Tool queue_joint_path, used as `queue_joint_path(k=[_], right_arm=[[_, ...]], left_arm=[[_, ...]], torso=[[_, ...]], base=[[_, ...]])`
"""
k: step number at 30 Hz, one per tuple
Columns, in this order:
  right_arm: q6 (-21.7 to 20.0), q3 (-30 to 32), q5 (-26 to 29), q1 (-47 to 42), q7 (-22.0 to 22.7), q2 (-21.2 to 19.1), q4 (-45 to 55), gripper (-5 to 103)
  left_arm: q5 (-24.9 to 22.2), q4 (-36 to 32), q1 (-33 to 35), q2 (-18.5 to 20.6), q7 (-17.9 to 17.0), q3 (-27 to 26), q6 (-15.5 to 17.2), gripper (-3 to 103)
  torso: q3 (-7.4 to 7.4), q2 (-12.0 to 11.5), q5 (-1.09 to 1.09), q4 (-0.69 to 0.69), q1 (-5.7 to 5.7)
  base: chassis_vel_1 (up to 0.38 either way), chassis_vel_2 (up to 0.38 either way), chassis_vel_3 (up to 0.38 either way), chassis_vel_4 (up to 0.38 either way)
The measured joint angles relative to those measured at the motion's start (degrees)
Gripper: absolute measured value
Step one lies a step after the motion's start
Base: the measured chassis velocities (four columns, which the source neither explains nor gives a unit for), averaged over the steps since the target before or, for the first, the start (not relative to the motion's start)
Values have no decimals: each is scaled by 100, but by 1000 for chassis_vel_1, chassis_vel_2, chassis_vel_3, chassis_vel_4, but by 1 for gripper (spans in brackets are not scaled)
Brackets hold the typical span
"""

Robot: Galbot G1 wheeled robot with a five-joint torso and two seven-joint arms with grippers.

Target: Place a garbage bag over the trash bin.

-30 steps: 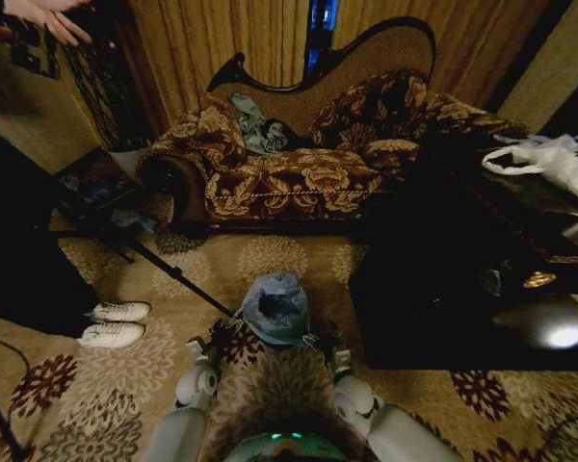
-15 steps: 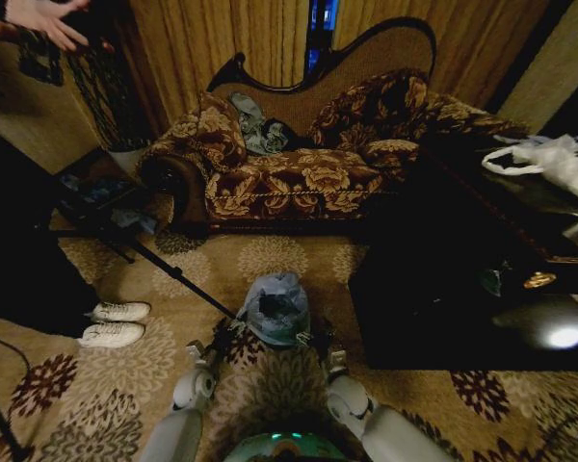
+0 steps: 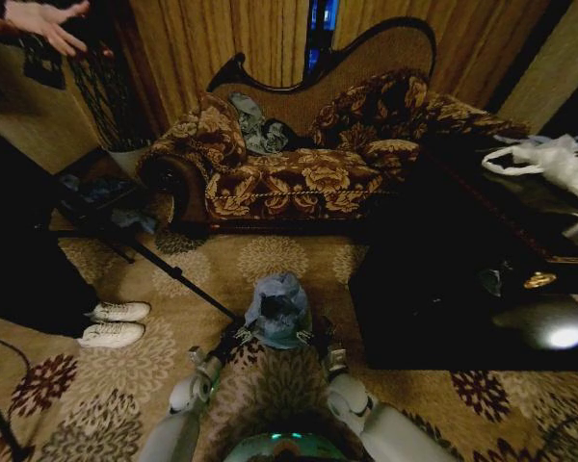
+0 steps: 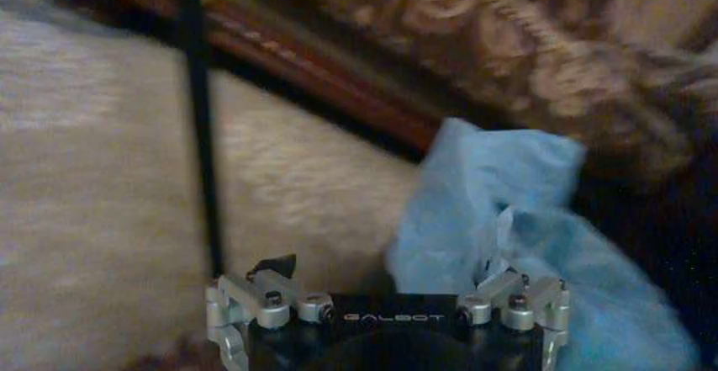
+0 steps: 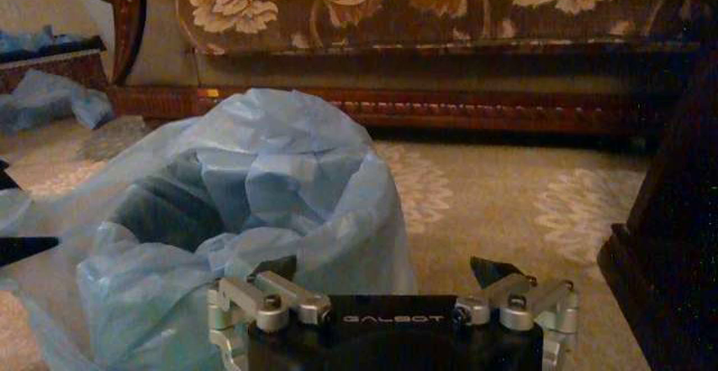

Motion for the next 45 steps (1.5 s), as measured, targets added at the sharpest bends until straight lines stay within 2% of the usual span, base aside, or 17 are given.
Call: queue_joint_path(k=[4, 8, 11, 14, 18, 21, 23, 24, 27, 31, 34, 37, 39, 41, 42, 44, 45], right_arm=[[51, -17, -31, 33, -46, 25, -81, 100], [59, -41, -48, 44, -54, 51, -112, 100], [61, -69, -56, 42, -54, 62, -116, 100], [60, -69, -56, 39, -53, 59, -109, 100], [60, -68, -56, 36, -53, 41, -98, 100], [58, -69, -49, 38, -47, 35, -82, 100], [57, -71, -47, 40, -46, 35, -76, 100], [56, -80, -41, 42, -45, 34, -65, 100], [58, -88, -35, 39, -47, 32, -59, 100], [79, -102, -44, 18, -57, 30, -58, 100], [80, -111, -44, 16, -56, 30, -51, 100], [79, -117, -39, 34, -56, 30, -54, 100], [79, -118, -38, 36, -56, 30, -56, 100], [79, -121, -41, 35, -57, 32, -62, 100], [79, -121, -41, 35, -57, 32, -62, 100], [79, -123, -41, 32, -58, 33, -61, 100], [79, -123, -41, 32, -58, 33, -61, 100]], left_arm=[[42, -167, 59, 35, -584, -205, 278, 100], [-94, -294, 90, 61, -488, -253, 412, 100], [-135, -325, 128, 107, -57, -256, 473, 100], [-90, -335, 155, 138, 190, -258, 481, 100], [39, -214, 154, 192, 685, -263, 337, 100], [381, 157, 19, 245, 1342, -297, 157, 100], [458, 243, -23, 252, 1439, -300, 119, 100], [748, 446, -131, 264, 1571, -305, -8, 100], [958, 562, -218, 264, 1443, -286, -78, 100], [969, 390, -236, 217, 598, -127, 106, 100], [1149, 320, -246, 203, 459, -96, 129, 100], [1677, 334, -265, 218, 629, -83, -126, 100], [1777, 368, -278, 223, 710, -85, -252, 100], [2156, 495, -320, 211, 1101, -172, -662, 100], [2156, 495, -320, 211, 1101, -172, -662, 100], [2441, 578, -326, 215, 1635, -263, -1062, 100], [2441, 578, -326, 215, 1635, -263, -1062, 100]], torso=[[0, 0, -1, 0, 0], [0, 0, 1, 0, 0], [0, 0, 0, -1, 0], [0, 0, 0, 0, 0], [0, 0, 0, 0, 0], [0, 0, 0, 0, 0], [0, 0, 0, 0, 0], [0, 0, 0, -1, 0], [0, 0, 0, 0, 1], [0, 0, 0, 0, 0], [0, 0, 0, -1, 1], [0, 0, 0, 0, 1], [0, 0, 0, 0, 1], [0, 0, 0, 0, 1], [0, 0, 0, 0, 1], [0, 0, 1, 0, 0], [0, 0, 1, 0, 0]], base=[[0, 0, 0, 0], [0, 0, 0, 0], [0, 0, 0, 0], [0, 0, 0, 0], [0, 0, 0, 0], [0, 0, 0, 0], [0, 0, 0, 0], [0, 0, 0, 0], [0, 0, 0, 0], [0, 0, 0, 0], [0, 0, 0, 0], [0, 0, 0, 0], [0, 0, 0, 0], [0, 0, 0, 0], [0, 0, 0, 0], [0, 0, 0, 0], [0, 0, 0, 0]])
